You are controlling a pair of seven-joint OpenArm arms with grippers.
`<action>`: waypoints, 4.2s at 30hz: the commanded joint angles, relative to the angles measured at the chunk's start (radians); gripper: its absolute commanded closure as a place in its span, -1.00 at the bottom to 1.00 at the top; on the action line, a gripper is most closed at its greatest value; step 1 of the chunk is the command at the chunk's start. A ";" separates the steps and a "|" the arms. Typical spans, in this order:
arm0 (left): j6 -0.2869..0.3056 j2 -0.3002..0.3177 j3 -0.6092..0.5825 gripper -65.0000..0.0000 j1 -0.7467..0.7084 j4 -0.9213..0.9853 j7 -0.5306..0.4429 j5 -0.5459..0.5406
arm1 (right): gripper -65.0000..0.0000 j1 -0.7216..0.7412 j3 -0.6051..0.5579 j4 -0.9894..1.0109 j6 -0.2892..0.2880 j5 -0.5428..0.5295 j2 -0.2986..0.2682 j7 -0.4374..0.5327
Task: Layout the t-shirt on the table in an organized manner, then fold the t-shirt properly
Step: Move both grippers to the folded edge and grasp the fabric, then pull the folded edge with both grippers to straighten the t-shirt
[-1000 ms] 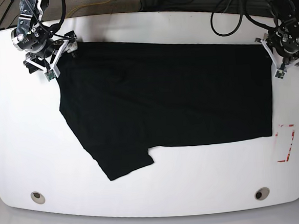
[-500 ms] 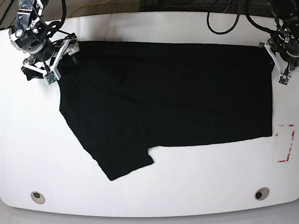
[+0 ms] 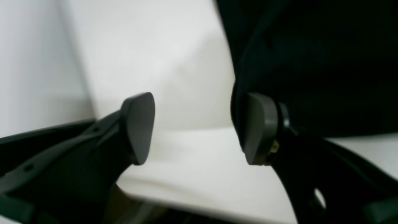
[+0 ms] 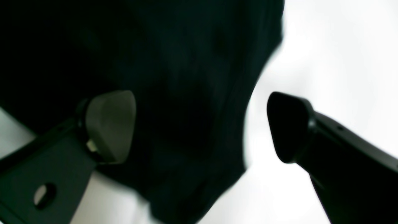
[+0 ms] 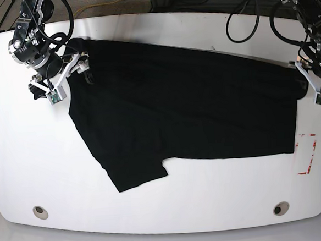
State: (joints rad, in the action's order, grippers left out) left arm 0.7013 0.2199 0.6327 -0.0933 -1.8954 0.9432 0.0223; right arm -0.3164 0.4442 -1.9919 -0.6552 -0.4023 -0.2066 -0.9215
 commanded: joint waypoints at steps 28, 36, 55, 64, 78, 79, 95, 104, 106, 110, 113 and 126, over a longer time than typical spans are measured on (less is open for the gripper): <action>-0.003 -0.035 0.006 -0.09 0.060 -0.020 -0.010 -0.011 | -0.57 0.059 -0.081 0.052 0.002 -0.034 0.062 0.011; -0.003 -0.043 -0.007 -0.10 0.185 0.055 -0.010 0.038 | -0.57 0.061 -0.129 0.059 0.002 -0.034 0.062 0.011; -0.003 -0.049 -0.126 -0.52 0.406 0.486 -0.046 0.034 | -0.57 0.059 -0.130 0.059 -0.004 -0.036 0.065 0.011; -0.003 -0.046 -0.165 -0.51 0.393 0.538 -0.049 0.041 | -0.57 0.061 -0.130 0.058 -0.005 -0.039 0.065 0.011; -0.003 -0.020 -0.175 -0.33 0.375 0.679 -0.120 0.043 | -0.57 0.061 -0.130 0.058 -0.005 -0.040 0.065 0.012; -0.003 -0.018 -0.175 -0.30 0.375 0.681 -0.120 0.041 | -0.57 0.061 -0.130 0.058 -0.005 -0.040 0.065 0.012; -0.003 -0.015 -0.169 0.75 0.370 0.607 -0.114 0.040 | -0.57 0.061 -0.129 0.059 -0.005 -0.040 0.065 0.012; -0.003 -0.018 -0.169 0.84 0.321 0.428 -0.037 0.038 | -0.57 0.061 -0.129 0.059 -0.005 -0.040 0.065 0.012; -0.003 -0.015 -0.169 0.84 0.307 0.391 -0.023 0.038 | -0.57 0.061 -0.129 0.059 -0.005 -0.040 0.065 0.012; -0.003 -0.014 -0.169 0.84 0.283 0.323 0.006 0.038 | -0.57 0.061 -0.129 0.059 -0.005 -0.040 0.065 0.012; -0.003 -0.006 -0.164 0.84 0.263 0.290 0.021 0.038 | -0.57 0.061 -0.129 0.059 -0.005 -0.040 0.065 0.012; -0.003 0.037 -0.072 0.83 0.188 0.256 0.026 0.038 | -0.57 0.061 -0.129 0.059 -0.005 -0.040 0.065 0.012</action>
State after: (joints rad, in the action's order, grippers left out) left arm 0.6979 0.2333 0.5556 0.0868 -1.6196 0.9874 0.0731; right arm -0.2642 0.3122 -1.9167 -0.6552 -0.4248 -0.1326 -0.9272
